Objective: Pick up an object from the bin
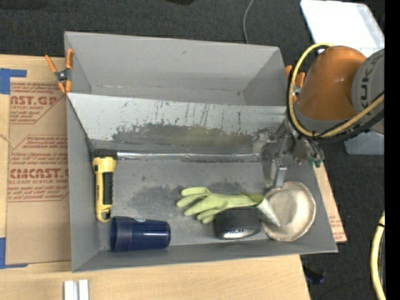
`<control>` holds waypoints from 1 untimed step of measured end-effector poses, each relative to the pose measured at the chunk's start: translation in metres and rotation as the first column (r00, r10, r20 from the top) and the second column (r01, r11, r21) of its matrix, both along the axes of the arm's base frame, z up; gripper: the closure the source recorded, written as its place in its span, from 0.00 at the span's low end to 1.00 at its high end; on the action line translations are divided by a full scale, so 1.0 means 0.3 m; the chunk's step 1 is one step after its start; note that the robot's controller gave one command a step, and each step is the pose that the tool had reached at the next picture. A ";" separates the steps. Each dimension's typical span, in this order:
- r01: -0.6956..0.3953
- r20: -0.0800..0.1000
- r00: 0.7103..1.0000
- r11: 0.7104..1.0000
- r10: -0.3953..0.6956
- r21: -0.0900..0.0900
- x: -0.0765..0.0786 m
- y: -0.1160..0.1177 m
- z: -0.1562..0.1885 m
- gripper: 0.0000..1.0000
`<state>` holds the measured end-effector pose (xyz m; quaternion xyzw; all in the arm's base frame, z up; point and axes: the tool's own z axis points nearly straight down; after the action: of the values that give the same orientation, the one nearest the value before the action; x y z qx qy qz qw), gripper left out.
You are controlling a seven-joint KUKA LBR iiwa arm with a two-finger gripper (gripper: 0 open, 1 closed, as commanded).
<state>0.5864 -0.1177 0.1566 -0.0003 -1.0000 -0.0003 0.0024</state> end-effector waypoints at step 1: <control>-0.002 0.007 1.000 1.000 0.002 -0.001 0.006 0.001 0.014 0.00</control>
Offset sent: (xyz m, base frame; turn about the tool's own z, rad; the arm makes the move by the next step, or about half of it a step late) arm -0.0334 -0.0063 -0.0866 -0.3967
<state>0.5883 -0.1174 0.1608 0.0005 -1.0000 0.0003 -0.0012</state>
